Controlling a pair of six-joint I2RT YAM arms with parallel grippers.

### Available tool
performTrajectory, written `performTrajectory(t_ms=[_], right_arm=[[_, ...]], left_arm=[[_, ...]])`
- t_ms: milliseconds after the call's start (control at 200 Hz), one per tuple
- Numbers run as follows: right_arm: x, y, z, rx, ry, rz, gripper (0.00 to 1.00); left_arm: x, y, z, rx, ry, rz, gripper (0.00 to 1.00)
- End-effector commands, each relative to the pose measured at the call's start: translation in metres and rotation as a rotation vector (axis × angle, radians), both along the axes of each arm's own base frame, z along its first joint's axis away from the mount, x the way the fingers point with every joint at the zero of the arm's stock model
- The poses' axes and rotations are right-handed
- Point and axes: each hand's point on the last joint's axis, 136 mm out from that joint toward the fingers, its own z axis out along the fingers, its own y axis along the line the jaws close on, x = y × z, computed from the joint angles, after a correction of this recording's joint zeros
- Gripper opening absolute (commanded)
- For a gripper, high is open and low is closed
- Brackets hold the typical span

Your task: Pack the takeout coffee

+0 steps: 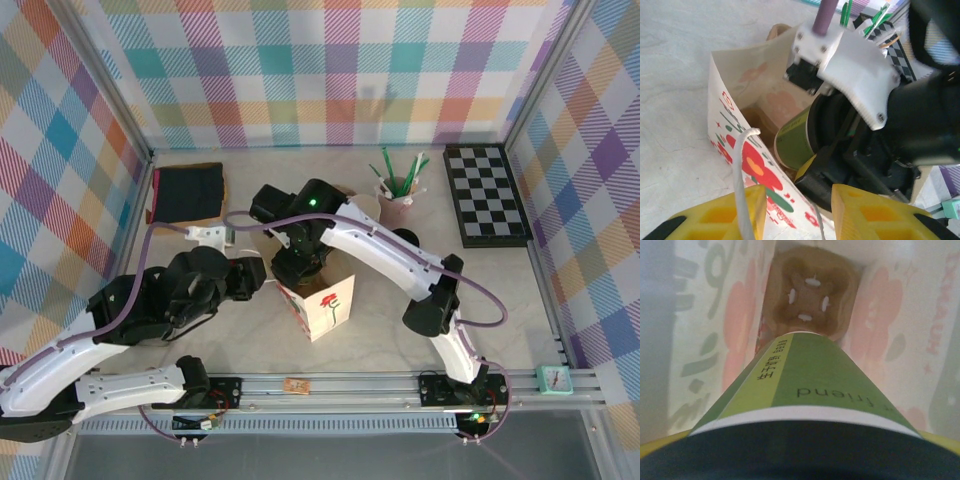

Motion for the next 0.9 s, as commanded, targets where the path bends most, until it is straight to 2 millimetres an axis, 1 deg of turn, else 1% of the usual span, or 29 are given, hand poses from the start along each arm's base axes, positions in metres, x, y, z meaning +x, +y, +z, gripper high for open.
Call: performTrajectory(t_ms=[0,120,190,255,385,575,635,665,695,815,896], right_arm=[[-0.004,-0.006,0.009,0.022,-0.004,-0.054,0.36],[-0.003,-0.005,0.011,0.04,-0.017,-0.073,0.36],[-0.003,-0.005,0.011,0.043,-0.015,-0.083,0.36],[-0.004,-0.005,0.01,0.041,-0.009,-0.09,0.36],[-0.008,-0.008,0.007,0.031,0.008,-0.103,0.37],[-0.015,-0.013,0.002,0.026,0.026,-0.113,0.37],[-0.015,-0.014,-0.001,0.026,0.024,-0.116,0.37],[-0.016,-0.015,-0.003,0.024,0.028,-0.119,0.37],[-0.017,-0.015,-0.005,0.023,0.033,-0.12,0.37],[-0.019,-0.015,-0.015,0.006,0.054,-0.127,0.37],[-0.02,-0.016,-0.018,0.006,0.057,-0.133,0.36]], left_arm=[[0.002,-0.002,0.0,0.008,-0.003,-0.012,0.35],[0.003,-0.004,-0.003,0.006,0.005,-0.014,0.25],[0.004,-0.005,-0.006,0.006,0.012,-0.014,0.22],[0.004,-0.007,-0.008,0.005,0.018,-0.015,0.16],[0.005,-0.007,-0.009,0.003,0.018,-0.006,0.12],[0.008,-0.008,-0.005,-0.002,0.004,-0.001,0.07],[0.008,-0.011,-0.007,0.003,0.01,-0.012,0.07],[0.009,-0.012,-0.009,0.009,0.015,-0.014,0.11],[0.009,-0.013,-0.011,0.013,0.02,-0.013,0.11],[0.01,-0.013,-0.018,0.016,0.032,-0.005,0.1],[0.01,-0.012,-0.02,0.015,0.031,0.003,0.1]])
